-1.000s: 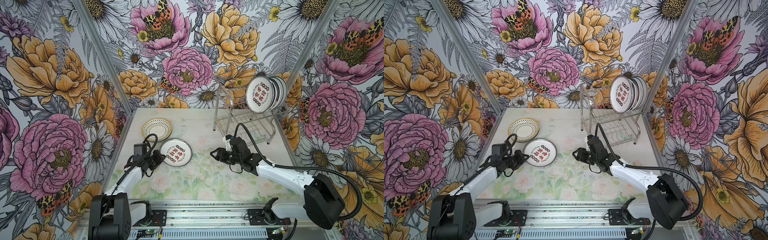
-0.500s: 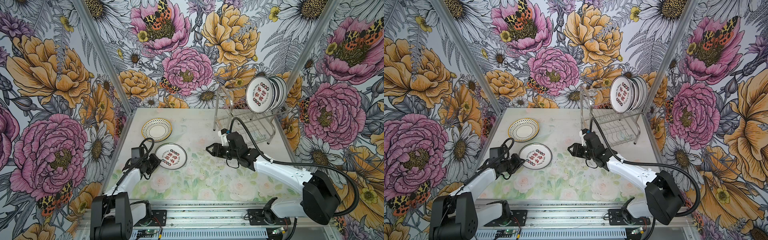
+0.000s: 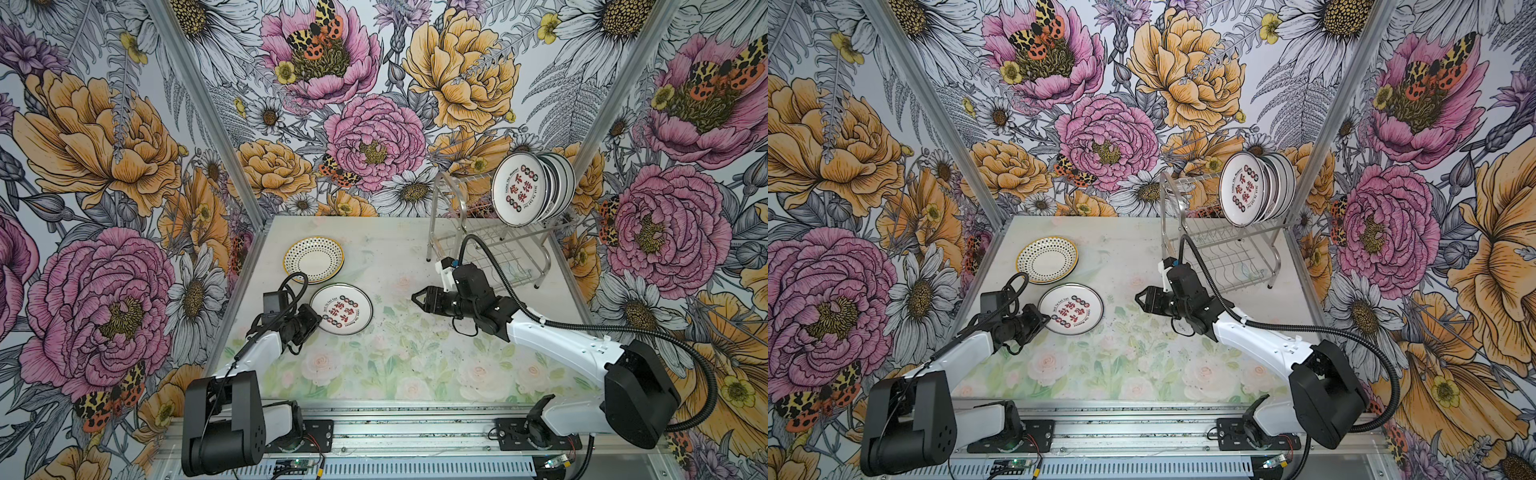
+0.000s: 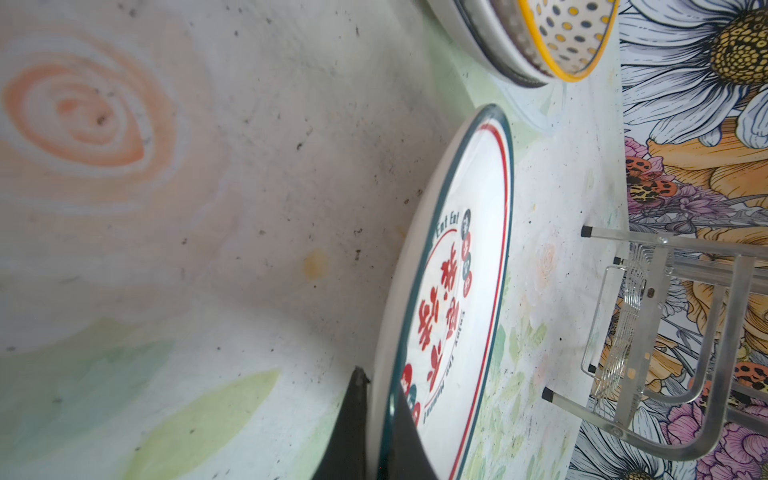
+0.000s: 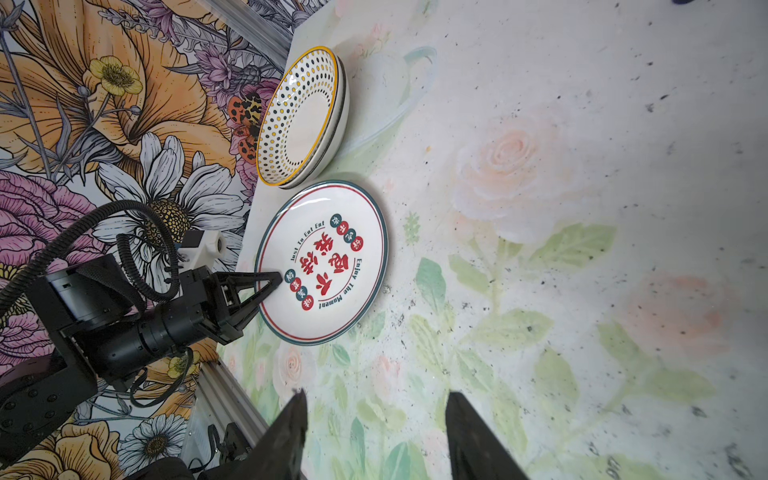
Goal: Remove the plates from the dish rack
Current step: 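Lower the printed plate onto the table with the left gripper while the right gripper withdraws, then open the left gripper above the printed plate while the right gripper moves to the rack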
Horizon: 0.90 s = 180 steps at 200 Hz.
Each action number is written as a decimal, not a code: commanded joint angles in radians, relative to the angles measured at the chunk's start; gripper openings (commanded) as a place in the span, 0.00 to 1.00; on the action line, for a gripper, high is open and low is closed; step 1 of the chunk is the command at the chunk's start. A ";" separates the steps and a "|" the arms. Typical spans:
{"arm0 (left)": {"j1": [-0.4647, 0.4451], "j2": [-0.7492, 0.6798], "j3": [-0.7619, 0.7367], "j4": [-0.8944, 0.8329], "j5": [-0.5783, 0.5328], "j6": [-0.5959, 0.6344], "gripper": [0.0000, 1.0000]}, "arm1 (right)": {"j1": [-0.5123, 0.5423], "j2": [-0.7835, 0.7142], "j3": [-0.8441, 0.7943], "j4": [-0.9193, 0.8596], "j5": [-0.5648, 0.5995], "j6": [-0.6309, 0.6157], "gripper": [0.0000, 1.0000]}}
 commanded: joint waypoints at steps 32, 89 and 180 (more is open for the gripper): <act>0.016 0.052 -0.003 -0.061 -0.080 0.012 0.15 | 0.010 -0.045 0.005 -0.005 0.004 -0.019 0.55; 0.017 0.070 0.002 -0.060 -0.078 0.009 0.20 | 0.010 -0.059 -0.006 -0.005 0.008 -0.021 0.55; 0.025 0.029 0.005 -0.112 -0.089 0.007 0.60 | 0.010 -0.096 0.000 -0.009 -0.011 -0.063 0.56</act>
